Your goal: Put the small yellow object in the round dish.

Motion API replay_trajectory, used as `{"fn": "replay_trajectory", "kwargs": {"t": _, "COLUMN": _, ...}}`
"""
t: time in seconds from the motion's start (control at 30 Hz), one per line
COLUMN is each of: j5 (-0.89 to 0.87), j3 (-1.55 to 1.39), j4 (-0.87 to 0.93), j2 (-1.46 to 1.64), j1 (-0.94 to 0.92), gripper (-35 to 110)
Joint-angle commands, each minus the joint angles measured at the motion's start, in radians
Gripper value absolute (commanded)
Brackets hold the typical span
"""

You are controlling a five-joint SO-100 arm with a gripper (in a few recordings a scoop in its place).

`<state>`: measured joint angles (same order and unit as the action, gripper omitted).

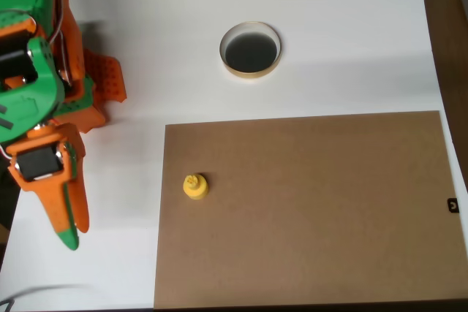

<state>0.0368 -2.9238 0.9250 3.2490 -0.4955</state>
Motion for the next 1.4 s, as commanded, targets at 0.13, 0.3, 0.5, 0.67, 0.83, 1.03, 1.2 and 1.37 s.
{"fn": "replay_trajectory", "kwargs": {"t": 0.13, "j5": 0.025, "j3": 0.183, "j4": -0.018, "j2": -0.138, "j1": -0.031, "gripper": 22}}
{"fn": "replay_trajectory", "kwargs": {"t": 0.3, "j5": 0.015, "j3": 0.36, "j4": -0.017, "j2": -0.419, "j1": -0.012, "gripper": 26}}
{"fn": "replay_trajectory", "kwargs": {"t": 0.5, "j5": 0.046, "j3": 0.489, "j4": 0.029, "j2": -0.581, "j1": 0.078, "gripper": 28}}
{"fn": "replay_trajectory", "kwargs": {"t": 0.67, "j5": 0.061, "j3": 0.531, "j4": 0.094, "j2": -0.626, "j1": 0.212, "gripper": 28}}
{"fn": "replay_trajectory", "kwargs": {"t": 0.83, "j5": 0.095, "j3": 0.537, "j4": 0.135, "j2": -0.67, "j1": 0.307, "gripper": 29}}
{"fn": "replay_trajectory", "kwargs": {"t": 1.03, "j5": 0.143, "j3": 0.537, "j4": 0.169, "j2": -0.733, "j1": 0.377, "gripper": 31}}
{"fn": "replay_trajectory", "kwargs": {"t": 1.2, "j5": 0.153, "j3": 0.565, "j4": 0.184, "j2": -0.807, "j1": 0.402, "gripper": 32}}
{"fn": "replay_trajectory", "kwargs": {"t": 1.37, "j5": 0.156, "j3": 0.581, "j4": 0.201, "j2": -0.859, "j1": 0.462, "gripper": 32}}
